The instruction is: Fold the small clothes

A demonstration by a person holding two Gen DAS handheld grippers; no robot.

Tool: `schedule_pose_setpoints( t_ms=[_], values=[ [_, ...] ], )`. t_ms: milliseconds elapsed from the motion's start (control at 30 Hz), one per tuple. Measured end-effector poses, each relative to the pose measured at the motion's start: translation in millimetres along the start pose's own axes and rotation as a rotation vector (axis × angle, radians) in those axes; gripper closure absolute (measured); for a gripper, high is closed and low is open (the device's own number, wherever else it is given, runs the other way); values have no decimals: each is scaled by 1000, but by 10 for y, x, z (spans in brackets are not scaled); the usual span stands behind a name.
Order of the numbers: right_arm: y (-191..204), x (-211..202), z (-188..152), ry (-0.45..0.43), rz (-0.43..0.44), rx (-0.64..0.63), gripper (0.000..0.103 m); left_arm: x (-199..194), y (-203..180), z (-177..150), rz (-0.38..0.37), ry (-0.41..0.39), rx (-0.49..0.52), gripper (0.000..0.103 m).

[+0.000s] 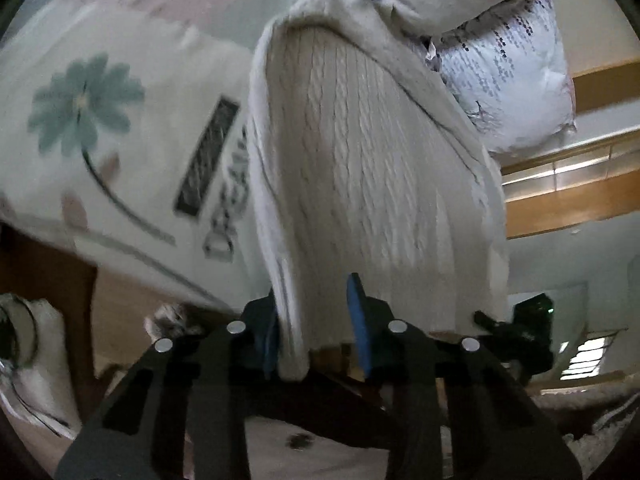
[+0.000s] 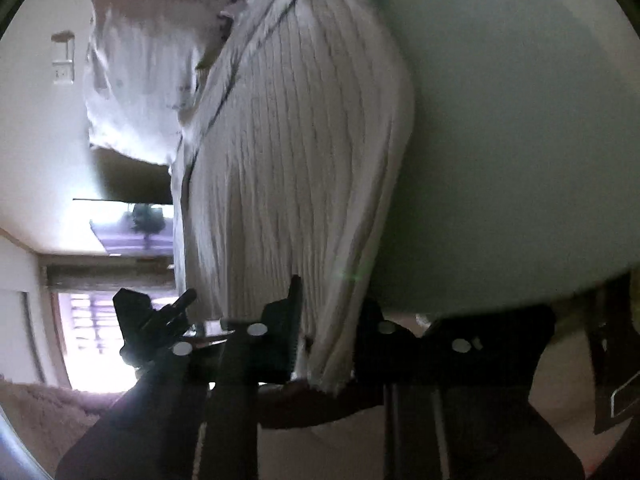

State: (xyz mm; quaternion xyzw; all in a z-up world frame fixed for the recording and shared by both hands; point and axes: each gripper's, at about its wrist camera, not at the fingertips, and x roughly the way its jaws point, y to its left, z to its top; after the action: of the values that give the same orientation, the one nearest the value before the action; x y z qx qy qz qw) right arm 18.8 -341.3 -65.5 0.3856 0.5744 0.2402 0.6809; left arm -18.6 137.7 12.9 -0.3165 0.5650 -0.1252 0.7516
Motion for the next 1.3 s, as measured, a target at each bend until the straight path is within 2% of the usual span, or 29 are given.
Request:
schedule_pose_setpoints(
  t_ms=[67,100,167,267,300,333,367,400,467,500,533,567,600,633,667,700,733,767,833,867,967,1000,1067,1100,1133,1167,1200,1233,1300],
  values=[
    [46,-1,26,-11,18,-10,96,60,-59,21,-15,21,-7,83],
    [82,-18,61,-21,30,-19,96,44,-54,-14,-30,22,-6,94],
    [259,-121,240,-89,82,-57,97,6,-105,121,-95,5,-3,96],
    [585,-378,765,-229,155,-132,97,-222,-346,669,-174,-100,82,96],
    [657,-415,894,-259,166,-152,97,-336,-444,995,-188,-168,124,96],
    [793,-489,1172,-318,180,-185,97,-400,-513,1261,-200,-218,143,96],
    [915,-541,1451,-373,204,-203,97,-428,-560,1418,-205,-249,153,96],
    [984,-559,1622,-407,219,-213,97,-464,-680,1786,-195,-320,189,97],
    [1183,-506,2129,-480,225,-239,97,-385,-857,2273,-159,-395,221,96],
    [1261,-424,2362,-493,200,-243,94,-291,-916,2487,-130,-411,218,91],
    [1291,-280,2621,-498,155,-228,88,-219,-913,2603,-109,-411,210,75],
    [1284,-134,2825,-486,91,-205,59,-58,-913,2824,-39,-406,179,58],
    [1276,-55,2918,-472,35,-184,27,8,-870,2927,9,-401,145,28],
    [1224,35,2983,-457,-22,-140,25,65,-768,3012,70,-396,85,24],
    [1195,46,2974,-454,1,-124,25,73,-684,3030,79,-392,48,24],
    [1157,28,2918,-458,32,-126,22,59,-546,3007,58,-383,8,20],
    [1120,-16,2810,-473,15,-153,19,56,-415,2969,34,-370,-14,16],
    [1084,-44,2747,-481,-12,-172,14,96,-285,2940,29,-332,-26,16],
    [967,-51,2673,-457,-37,-166,14,209,-97,2874,18,-255,-49,18],
    [899,-33,2672,-431,-32,-140,14,325,5,2839,-22,-204,-80,20],
    [786,-7,2686,-397,-22,-97,14,579,104,2768,-100,-128,-141,27],
    [766,-2,2682,-391,-21,-97,14,591,85,2733,-113,-173,-142,25],
    [735,27,2593,-373,-12,-101,14,671,54,2728,-168,-164,-166,33],
    [739,28,2567,-365,-9,-104,14,708,30,2716,-177,-184,-200,33],
    [724,27,2544,-353,-5,-109,14,741,5,2708,-194,-191,-214,39],
    [690,4,2503,-345,-3,-112,14,805,-18,2685,-217,-173,-241,50],
    [662,-14,2485,-336,-4,-115,14,863,-52,2655,-228,-159,-272,69],
    [630,-45,2464,-324,-9,-121,14,891,-101,2618,-251,-161,-293,77],
    [578,-134,2447,-322,-22,-129,14,830,-313,2590,-330,-189,-301,79]
  ],
)
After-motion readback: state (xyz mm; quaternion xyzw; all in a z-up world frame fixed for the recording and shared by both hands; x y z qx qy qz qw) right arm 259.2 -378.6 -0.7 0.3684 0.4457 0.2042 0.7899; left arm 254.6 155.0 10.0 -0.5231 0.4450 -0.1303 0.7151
